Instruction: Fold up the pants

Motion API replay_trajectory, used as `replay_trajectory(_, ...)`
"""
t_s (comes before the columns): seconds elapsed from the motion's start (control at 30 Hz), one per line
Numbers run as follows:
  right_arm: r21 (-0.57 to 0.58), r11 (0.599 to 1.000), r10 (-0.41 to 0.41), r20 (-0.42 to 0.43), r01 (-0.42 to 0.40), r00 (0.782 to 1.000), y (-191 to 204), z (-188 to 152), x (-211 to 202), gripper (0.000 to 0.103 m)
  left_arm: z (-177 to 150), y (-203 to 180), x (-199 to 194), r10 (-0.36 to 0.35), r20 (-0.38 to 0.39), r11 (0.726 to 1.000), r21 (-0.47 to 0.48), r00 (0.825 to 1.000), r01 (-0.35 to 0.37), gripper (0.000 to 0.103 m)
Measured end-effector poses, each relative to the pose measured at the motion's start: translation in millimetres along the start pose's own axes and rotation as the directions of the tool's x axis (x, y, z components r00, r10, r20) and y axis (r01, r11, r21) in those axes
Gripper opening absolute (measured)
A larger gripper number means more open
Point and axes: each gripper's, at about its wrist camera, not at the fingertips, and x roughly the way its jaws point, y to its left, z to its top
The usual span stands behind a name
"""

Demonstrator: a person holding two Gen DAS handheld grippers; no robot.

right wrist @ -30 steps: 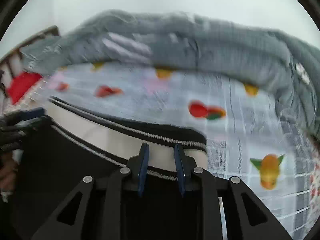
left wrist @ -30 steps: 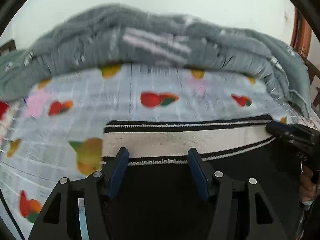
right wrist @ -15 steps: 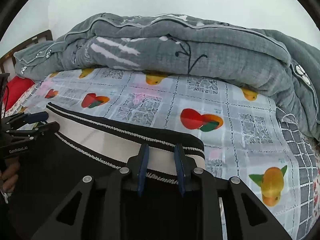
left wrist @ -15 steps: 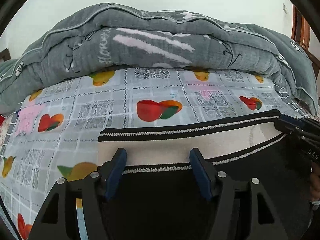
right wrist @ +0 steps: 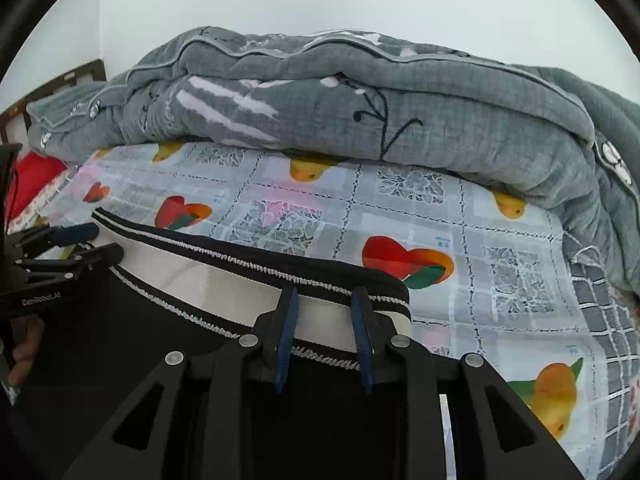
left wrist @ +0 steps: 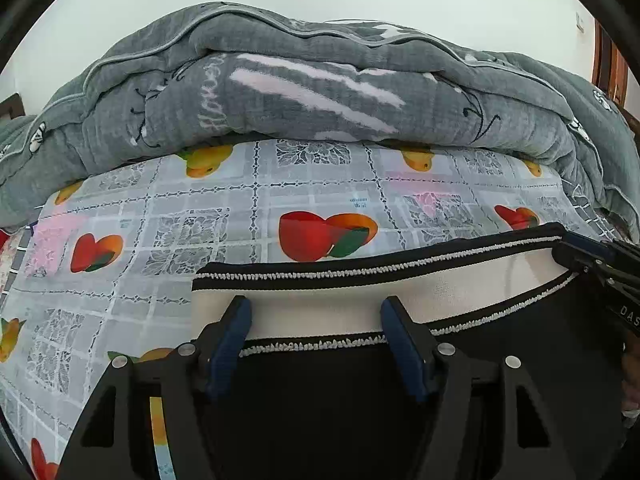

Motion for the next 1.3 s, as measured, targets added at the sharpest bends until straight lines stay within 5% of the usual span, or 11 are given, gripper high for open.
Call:
replay_trajectory(0.67,0.007,1.0,-0.03,0.009,0.03,0.999,1.2,4.0,4.4,0.027,9.5,5.0,8.4,-0.06,-0.025,0.998,-0.005,0.998,0.06,0.069)
replay_trajectory(0.9,0.098,0.993,0.071,-0.116,-0.059,0.991,-13.4,1.8,-19.7,0.035,-26.7,-3.9,-40.8,-0.072,-0.095,0.997,0.001,0.993,0.072,0.073)
replay_trajectory(0.97,0.146,0.984,0.123,-0.153,-0.1,0.981,-16.6,-15.3,-37.8,0.036,-50.6,-15.1,-66.6,-0.053,-0.085,0.997,0.052,0.995,0.057,0.073)
replay_trajectory(1.07,0.053,0.998,0.039,-0.101,-0.034,0.994,1.7,-53.7,-78.0,0.038,-92.8,-23.8,-98.2,-0.095,-0.073,0.992,0.077,0.993,0.1,0.073)
replay_trajectory(1.2,-0.01,1.0,-0.001,-0.09,0.0,0.996,22.6,-113.7,-110.4,0.044,-141.0,-9.2,-134.1,-0.07,0.002,0.998,-0.003,0.998,0.07,0.077)
replay_trajectory(1.3,0.016,0.999,-0.031,-0.078,0.032,0.997,23.3,-145.7,-128.1,0.044,-160.3,9.6,-151.6,-0.068,-0.021,0.996,-0.063,0.998,0.066,0.079)
